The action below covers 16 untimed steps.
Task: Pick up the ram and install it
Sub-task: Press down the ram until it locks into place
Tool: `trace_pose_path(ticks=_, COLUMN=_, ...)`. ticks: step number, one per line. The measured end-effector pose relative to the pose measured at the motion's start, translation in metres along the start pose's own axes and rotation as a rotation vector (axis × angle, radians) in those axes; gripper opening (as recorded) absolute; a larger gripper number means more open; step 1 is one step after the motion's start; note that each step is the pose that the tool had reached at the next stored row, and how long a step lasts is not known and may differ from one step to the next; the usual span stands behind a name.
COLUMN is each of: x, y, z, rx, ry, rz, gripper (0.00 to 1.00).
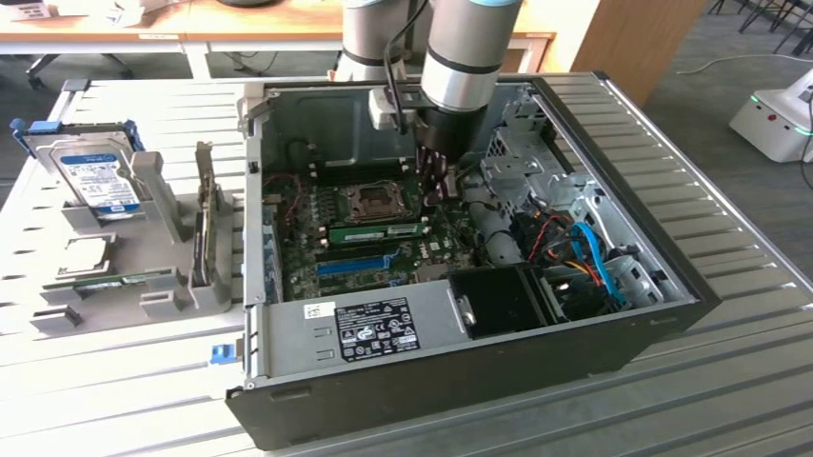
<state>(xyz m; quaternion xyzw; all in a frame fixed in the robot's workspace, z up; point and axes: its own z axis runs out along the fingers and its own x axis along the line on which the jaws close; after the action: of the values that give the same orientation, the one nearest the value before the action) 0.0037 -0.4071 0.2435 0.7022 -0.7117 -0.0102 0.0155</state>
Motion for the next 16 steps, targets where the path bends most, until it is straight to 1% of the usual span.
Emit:
trace_pose_path(ticks=13, x=0.0000, y=0.0002, z=-0.0001, rx=0.0000, ry=0.0001, rz=0.000, gripper=0.10)
trace_pose_path(ticks=16, x=0.0001, y=0.0029, z=0.0000, rx=-0.0001, ry=0.0002, rz=0.000, gripper=0.10)
